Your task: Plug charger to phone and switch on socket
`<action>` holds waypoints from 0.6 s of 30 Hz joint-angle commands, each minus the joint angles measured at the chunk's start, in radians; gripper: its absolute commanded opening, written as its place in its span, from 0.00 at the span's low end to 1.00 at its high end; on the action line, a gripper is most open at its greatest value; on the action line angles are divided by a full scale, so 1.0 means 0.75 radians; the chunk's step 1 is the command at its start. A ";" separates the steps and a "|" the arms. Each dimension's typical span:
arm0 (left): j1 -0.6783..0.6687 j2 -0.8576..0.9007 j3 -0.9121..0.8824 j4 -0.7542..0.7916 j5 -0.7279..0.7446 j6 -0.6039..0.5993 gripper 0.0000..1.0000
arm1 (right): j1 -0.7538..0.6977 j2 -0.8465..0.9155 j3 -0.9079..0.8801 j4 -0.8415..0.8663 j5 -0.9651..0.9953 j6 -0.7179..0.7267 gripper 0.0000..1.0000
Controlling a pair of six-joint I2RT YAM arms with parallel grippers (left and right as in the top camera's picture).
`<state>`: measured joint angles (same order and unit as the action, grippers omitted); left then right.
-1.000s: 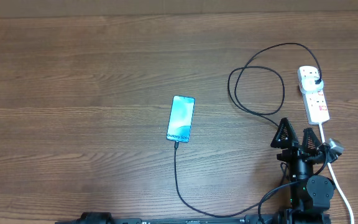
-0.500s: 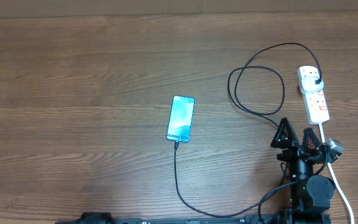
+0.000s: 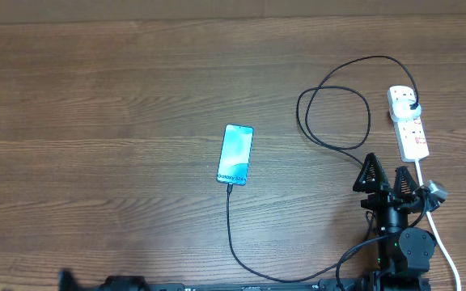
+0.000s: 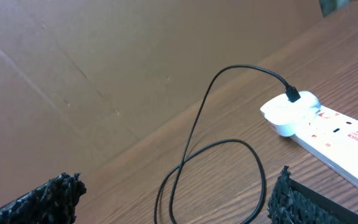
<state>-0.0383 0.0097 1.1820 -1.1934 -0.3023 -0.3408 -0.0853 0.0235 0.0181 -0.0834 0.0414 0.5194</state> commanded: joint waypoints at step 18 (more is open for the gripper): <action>0.007 -0.007 -1.260 1.226 0.400 -0.036 1.00 | -0.004 0.003 -0.013 0.004 0.013 -0.010 1.00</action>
<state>-0.0383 0.0120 0.3206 -0.3428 -0.0471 -0.3641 -0.0853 0.0250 0.0181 -0.0830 0.0418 0.5198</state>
